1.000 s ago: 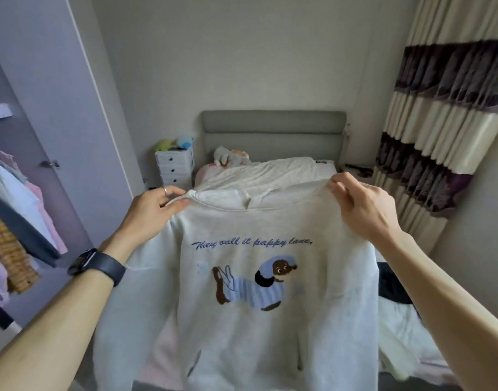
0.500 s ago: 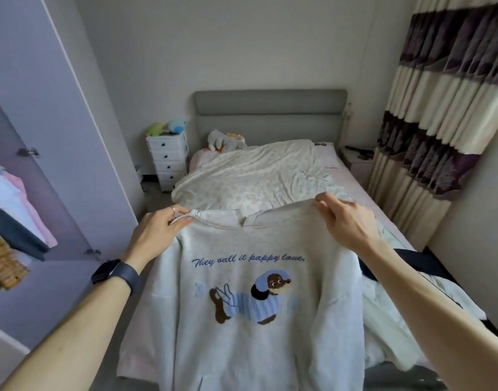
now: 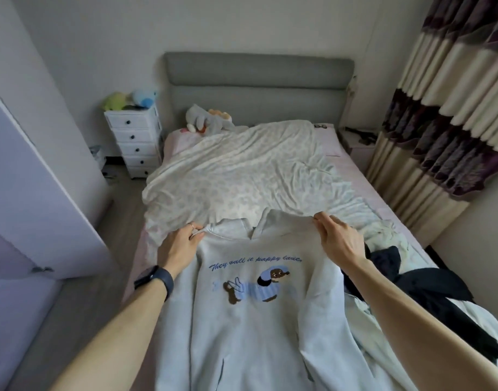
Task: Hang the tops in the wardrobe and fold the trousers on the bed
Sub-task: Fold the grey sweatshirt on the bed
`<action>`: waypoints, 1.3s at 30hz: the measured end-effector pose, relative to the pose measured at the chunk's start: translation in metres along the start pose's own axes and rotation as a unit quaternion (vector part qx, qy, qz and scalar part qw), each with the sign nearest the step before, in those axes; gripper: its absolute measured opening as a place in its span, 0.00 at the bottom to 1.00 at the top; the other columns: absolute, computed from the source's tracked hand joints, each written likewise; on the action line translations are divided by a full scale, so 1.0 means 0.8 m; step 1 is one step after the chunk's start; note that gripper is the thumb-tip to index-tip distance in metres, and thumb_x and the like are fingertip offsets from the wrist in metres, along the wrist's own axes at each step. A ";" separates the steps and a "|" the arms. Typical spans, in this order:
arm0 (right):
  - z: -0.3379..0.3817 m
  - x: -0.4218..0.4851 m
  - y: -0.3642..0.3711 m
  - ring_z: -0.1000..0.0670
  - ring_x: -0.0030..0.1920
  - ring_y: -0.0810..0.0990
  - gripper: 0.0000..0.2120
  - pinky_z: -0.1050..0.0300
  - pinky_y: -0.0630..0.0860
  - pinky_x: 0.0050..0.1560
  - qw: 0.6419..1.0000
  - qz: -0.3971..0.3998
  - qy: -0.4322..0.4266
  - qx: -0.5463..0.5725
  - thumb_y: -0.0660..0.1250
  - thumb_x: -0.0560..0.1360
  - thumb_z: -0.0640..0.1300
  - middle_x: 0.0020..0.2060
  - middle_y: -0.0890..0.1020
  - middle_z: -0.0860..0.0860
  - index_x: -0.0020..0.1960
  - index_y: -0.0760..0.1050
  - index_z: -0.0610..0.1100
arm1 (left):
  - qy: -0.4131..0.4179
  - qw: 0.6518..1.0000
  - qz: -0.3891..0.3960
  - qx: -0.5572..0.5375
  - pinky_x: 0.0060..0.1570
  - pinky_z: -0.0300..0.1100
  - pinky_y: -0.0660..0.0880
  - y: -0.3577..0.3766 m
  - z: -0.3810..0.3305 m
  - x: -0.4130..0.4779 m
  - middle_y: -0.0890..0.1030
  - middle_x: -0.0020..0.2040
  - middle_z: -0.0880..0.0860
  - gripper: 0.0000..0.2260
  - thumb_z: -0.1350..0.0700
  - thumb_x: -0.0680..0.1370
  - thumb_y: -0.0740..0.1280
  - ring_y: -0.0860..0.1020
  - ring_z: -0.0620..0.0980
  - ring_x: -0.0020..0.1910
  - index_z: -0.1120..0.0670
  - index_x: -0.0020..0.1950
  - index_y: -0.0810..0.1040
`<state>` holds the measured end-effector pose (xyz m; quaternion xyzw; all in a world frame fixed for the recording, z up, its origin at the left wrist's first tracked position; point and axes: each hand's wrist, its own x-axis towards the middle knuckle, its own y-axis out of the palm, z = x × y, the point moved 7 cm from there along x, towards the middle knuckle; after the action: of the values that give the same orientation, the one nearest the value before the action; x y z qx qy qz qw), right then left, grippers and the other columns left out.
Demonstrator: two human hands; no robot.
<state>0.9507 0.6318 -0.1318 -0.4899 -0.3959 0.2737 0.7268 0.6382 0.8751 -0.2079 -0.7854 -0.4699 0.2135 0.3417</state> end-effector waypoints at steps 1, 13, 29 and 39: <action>-0.004 0.009 0.023 0.39 0.39 0.81 0.15 0.54 0.68 0.34 1.000 0.010 0.019 0.003 0.51 0.84 0.58 0.48 0.80 0.51 0.61 0.71 0.53 | -0.007 1.000 0.004 0.014 0.44 0.50 0.78 0.010 -0.003 0.011 0.84 0.47 0.51 0.07 0.40 0.78 0.64 0.81 0.57 0.46 0.39 0.53 0.78; -0.050 0.074 0.169 0.40 0.43 0.76 0.08 0.51 0.67 0.39 0.982 0.115 0.138 0.061 0.56 0.85 0.50 0.51 0.82 0.46 0.56 0.73 0.50 | -0.022 0.993 0.021 0.118 0.44 0.51 0.78 0.085 0.013 0.103 0.83 0.49 0.57 0.08 0.48 0.83 0.62 0.80 0.61 0.48 0.45 0.58 0.79; -0.158 0.100 0.408 0.41 0.59 0.81 0.22 0.47 0.78 0.53 0.915 0.350 0.198 0.030 0.58 0.80 0.53 0.64 0.81 0.52 0.72 0.61 0.59 | -0.200 0.961 0.099 0.161 0.64 0.54 0.71 0.275 0.106 0.181 0.73 0.71 0.56 0.23 0.53 0.80 0.66 0.71 0.60 0.68 0.46 0.74 0.68; -0.140 0.213 0.566 0.41 0.64 0.77 0.26 0.49 0.74 0.61 0.912 0.309 0.230 0.137 0.58 0.81 0.61 0.66 0.77 0.45 0.73 0.68 0.47 | -0.171 0.970 0.120 0.127 0.65 0.55 0.71 0.383 0.133 0.336 0.68 0.73 0.56 0.27 0.44 0.81 0.62 0.68 0.58 0.71 0.51 0.77 0.63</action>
<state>1.1324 0.8780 -0.5229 -0.5333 -0.0049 0.4157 0.7367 0.8758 1.0489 -0.5096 -0.7380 -0.3925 0.4422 0.3251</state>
